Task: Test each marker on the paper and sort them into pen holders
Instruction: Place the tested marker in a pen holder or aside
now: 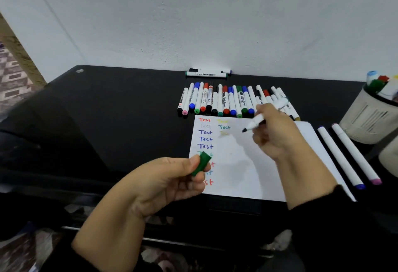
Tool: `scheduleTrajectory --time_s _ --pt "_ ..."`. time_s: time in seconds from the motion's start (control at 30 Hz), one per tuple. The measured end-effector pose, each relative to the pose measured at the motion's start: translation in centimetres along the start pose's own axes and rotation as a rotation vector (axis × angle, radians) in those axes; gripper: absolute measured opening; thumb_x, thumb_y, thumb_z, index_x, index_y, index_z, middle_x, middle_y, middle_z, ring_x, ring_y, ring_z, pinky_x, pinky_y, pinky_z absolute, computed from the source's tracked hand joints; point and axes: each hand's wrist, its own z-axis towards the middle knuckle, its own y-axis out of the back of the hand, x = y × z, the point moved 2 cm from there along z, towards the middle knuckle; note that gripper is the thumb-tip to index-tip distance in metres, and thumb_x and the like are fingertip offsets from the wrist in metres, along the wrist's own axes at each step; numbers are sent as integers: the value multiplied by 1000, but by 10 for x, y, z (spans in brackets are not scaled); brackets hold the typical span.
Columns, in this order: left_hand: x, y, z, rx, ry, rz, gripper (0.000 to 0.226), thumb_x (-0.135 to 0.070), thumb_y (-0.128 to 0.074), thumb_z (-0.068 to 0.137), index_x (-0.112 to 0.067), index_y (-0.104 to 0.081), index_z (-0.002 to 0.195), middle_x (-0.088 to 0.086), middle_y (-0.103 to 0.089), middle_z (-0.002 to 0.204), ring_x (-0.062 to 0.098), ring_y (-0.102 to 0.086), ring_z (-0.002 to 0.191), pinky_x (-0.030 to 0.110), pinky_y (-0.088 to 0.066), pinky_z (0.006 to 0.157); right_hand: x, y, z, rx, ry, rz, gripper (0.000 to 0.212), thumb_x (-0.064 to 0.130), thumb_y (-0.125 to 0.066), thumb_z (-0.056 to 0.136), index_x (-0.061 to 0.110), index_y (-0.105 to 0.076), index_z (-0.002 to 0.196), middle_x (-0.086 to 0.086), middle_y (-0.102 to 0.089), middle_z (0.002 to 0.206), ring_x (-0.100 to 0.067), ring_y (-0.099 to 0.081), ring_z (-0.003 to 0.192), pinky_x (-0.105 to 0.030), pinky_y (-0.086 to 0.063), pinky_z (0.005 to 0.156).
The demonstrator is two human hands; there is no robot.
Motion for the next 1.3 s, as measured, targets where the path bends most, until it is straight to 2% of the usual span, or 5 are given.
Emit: scheduleTrajectory --time_s 0.33,0.53,0.63,0.87,1.3 --pt "-13 10 16 -350 -188 213 17 -28 -67 72 -14 -72 81 1 -74 76 15 -66 81 27 -50 82 -12 2 0 11 -13 14 32 18 -50 94 17 -39 64 5 -21 39 -9 -14 35 -22 -12 40" --pt "-19 8 26 -446 -271 333 12 -30 -64 84 -22 -71 91 -7 -74 78 10 -66 87 24 -48 84 -17 3 5 -56 27 -80 25 33 -57 93 17 -56 75 1 -46 50 -9 -31 41 -21 -25 44" --pt "-20 7 33 -509 -303 430 10 -35 -61 87 -29 -68 91 -12 -71 78 2 -62 84 20 -45 74 -19 5 11 -78 134 -185 22 38 -63 89 17 -63 82 2 -56 51 -9 -40 45 -19 -35 45" --pt "-22 5 47 -553 -321 576 14 -39 -57 89 -41 -58 76 -18 -66 85 -2 -56 86 18 -38 64 -29 4 18 -127 327 -506 35 33 -62 89 16 -51 60 4 -54 55 1 -47 45 -18 -36 51" --pt "-21 14 60 -573 -318 565 9 -41 -59 88 -36 -66 88 -22 -63 81 -6 -53 81 14 -31 58 -43 0 31 -79 404 -603 28 32 -62 90 7 -55 81 -1 -58 66 -6 -51 60 -9 -35 48"
